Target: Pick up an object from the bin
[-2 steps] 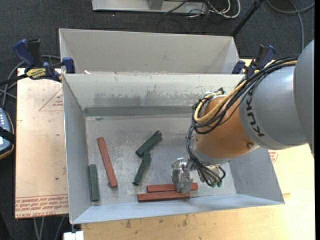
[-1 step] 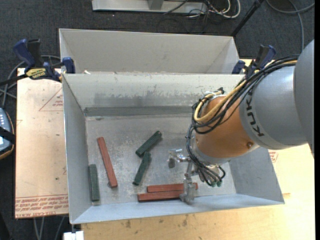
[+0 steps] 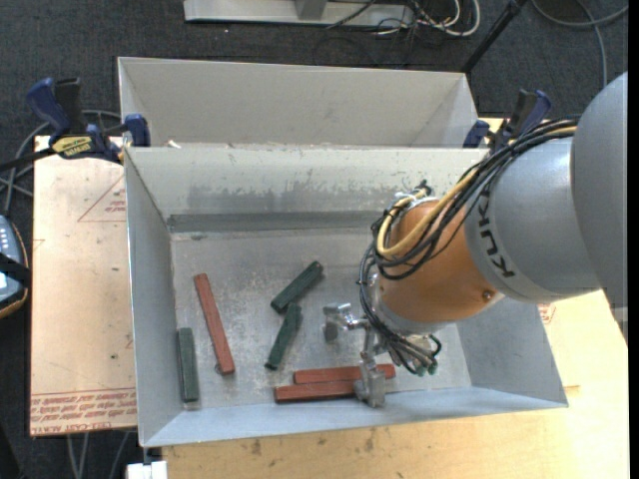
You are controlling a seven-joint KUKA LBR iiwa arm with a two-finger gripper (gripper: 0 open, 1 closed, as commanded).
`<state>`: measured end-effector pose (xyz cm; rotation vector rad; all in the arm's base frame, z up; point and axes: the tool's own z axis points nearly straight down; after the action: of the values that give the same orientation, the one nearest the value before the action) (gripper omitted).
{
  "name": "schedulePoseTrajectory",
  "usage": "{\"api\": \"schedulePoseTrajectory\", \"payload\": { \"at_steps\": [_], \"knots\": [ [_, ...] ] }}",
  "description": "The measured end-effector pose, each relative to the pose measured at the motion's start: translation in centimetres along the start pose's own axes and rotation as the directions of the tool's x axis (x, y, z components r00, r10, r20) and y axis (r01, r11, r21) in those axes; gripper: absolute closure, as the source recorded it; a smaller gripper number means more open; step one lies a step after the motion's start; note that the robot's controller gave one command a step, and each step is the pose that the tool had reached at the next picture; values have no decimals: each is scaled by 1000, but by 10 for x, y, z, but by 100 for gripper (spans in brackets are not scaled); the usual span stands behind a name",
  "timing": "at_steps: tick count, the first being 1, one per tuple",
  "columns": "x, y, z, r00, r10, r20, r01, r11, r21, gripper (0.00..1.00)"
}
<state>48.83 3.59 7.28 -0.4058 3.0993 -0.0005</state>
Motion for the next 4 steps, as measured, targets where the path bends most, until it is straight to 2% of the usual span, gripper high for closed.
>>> {"api": "schedulePoseTrajectory", "payload": {
  "at_steps": [1,2,3,4],
  "knots": [
    [2,1,-1,1000,1,-10,-1,1000,-2,100],
    [-51,3,-4,697,-717,3,717,697,1,100],
    [-98,-50,-3,659,-752,-1,752,659,-7,100],
    [-112,-11,-3,303,-953,-9,953,303,-7,100]
  ]
}}
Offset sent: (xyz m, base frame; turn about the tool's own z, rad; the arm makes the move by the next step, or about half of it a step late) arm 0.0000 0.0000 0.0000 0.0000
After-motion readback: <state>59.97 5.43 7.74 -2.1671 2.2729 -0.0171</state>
